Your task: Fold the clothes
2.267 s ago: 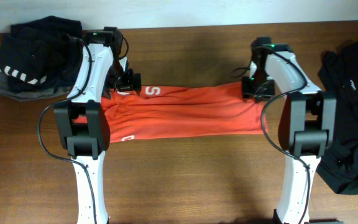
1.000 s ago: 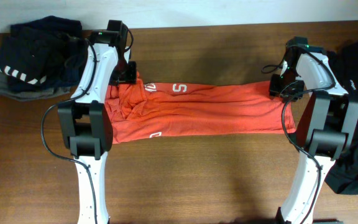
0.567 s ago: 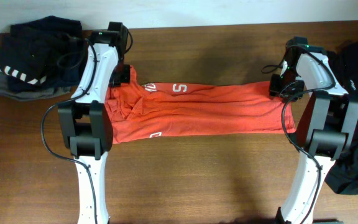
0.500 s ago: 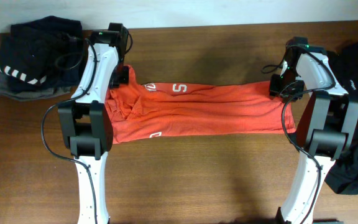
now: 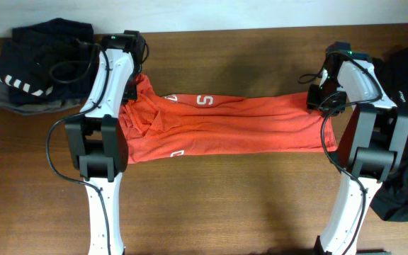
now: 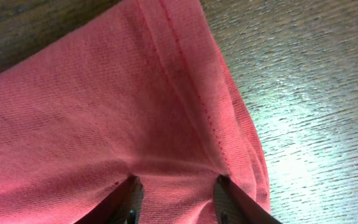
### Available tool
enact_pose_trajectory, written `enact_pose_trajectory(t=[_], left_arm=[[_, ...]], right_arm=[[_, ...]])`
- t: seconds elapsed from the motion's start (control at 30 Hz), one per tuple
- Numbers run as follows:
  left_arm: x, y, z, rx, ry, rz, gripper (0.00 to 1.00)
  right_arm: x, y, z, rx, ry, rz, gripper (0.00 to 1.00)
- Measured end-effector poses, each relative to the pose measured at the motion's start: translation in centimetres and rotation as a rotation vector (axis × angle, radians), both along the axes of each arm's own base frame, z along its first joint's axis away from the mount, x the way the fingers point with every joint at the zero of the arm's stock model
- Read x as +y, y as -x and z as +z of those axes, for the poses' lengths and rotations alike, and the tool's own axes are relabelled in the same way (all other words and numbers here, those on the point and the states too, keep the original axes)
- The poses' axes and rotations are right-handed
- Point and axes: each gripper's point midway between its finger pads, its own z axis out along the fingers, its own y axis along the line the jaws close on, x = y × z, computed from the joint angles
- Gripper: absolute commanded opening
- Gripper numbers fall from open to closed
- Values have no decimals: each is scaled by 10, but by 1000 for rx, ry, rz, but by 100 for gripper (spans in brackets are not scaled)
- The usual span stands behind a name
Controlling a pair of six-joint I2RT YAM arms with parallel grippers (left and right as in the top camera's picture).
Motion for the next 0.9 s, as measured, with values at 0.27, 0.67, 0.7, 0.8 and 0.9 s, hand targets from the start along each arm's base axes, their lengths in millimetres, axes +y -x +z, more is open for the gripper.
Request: enact_pose_trajectory(t=[0.27, 0.67, 0.7, 0.8, 0.9], left_arm=[[-6, -10, 15, -66, 35, 22, 79], [-81, -17, 5, -61, 318, -84, 82], [-79, -17, 4, -58, 324, -77, 82], [-68, -17, 0, -50, 330, -48, 82], [-56, -14, -2, -38, 356, -5, 79]], right_arm=[[0, 0, 0, 0, 0, 0, 43], [0, 0, 0, 0, 0, 0, 43], [0, 0, 0, 0, 0, 0, 43], [0, 0, 0, 0, 0, 0, 43], [0, 0, 0, 0, 0, 0, 43]])
